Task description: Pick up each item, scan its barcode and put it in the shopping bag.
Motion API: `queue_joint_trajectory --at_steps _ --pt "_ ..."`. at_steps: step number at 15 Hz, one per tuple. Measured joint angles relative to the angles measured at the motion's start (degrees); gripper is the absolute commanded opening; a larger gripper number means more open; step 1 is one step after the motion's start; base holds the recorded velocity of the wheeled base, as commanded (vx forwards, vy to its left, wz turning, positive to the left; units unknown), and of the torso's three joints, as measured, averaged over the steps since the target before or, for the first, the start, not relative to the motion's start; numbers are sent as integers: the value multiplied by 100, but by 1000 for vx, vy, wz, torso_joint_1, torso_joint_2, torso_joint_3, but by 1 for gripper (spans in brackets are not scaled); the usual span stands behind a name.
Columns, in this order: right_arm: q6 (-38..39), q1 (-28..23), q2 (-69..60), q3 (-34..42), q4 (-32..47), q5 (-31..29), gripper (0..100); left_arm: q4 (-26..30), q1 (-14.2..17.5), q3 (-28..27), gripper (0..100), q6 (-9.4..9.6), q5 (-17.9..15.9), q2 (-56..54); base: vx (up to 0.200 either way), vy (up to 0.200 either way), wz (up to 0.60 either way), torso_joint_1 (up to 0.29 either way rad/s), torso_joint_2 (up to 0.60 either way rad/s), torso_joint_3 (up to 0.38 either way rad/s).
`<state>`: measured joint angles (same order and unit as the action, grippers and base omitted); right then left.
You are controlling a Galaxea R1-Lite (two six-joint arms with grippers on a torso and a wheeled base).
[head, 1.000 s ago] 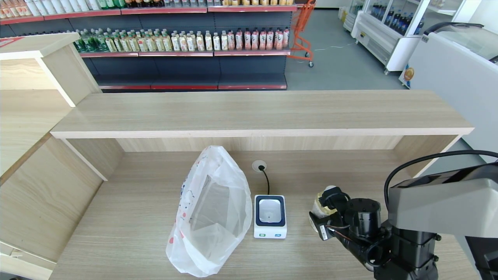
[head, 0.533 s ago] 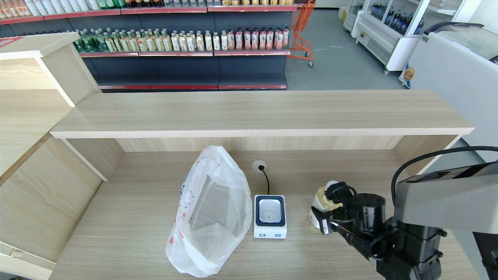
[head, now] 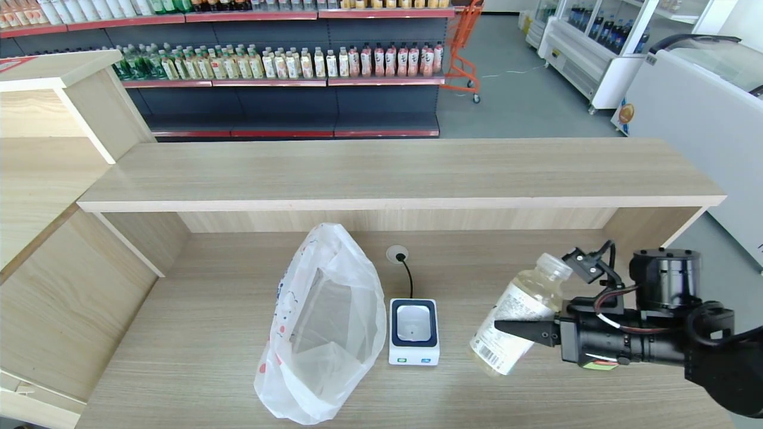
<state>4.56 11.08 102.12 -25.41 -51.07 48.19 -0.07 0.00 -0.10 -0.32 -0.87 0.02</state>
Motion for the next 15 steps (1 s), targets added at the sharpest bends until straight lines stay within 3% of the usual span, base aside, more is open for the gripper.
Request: queue_joint_trajectory --at_steps 3,8,15 --pt "15 24 -728 162 137 261 0 0 0 0 100 -1 -2 -2 0 0 0 0 0 0" --pt "414 641 -1232 518 177 301 0 0 0 0 100 0 -2 -2 0 0 0 0 0 0" --pt "956 1347 -1254 366 161 313 0 0 0 0 100 0 -2 0 0 0 0 0 0 0"
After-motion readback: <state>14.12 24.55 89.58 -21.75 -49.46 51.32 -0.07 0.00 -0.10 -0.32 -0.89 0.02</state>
